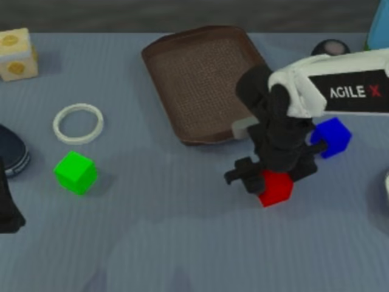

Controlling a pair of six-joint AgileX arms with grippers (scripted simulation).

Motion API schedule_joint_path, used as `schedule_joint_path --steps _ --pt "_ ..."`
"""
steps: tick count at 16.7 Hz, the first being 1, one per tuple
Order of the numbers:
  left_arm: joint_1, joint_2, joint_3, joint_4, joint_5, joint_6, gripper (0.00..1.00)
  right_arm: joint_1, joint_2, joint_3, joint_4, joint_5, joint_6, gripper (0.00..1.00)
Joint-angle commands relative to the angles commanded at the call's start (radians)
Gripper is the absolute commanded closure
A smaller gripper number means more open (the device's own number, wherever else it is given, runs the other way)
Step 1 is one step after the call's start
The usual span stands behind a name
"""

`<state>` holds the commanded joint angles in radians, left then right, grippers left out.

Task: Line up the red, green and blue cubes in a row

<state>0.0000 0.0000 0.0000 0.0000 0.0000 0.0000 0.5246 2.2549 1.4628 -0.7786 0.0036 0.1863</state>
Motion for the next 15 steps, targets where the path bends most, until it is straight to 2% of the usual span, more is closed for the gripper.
schedule_joint_path --steps 4,9,15 --pt "0.000 0.000 0.000 0.000 0.000 0.000 0.00 0.000 -0.045 0.036 -0.052 0.006 -0.002 1.00" --pt "0.000 0.000 0.000 0.000 0.000 0.000 0.00 0.006 -0.119 0.124 -0.225 0.004 -0.003 1.00" --pt "0.000 0.000 0.000 0.000 0.000 0.000 0.00 0.003 -0.128 0.137 -0.243 0.003 0.000 1.00"
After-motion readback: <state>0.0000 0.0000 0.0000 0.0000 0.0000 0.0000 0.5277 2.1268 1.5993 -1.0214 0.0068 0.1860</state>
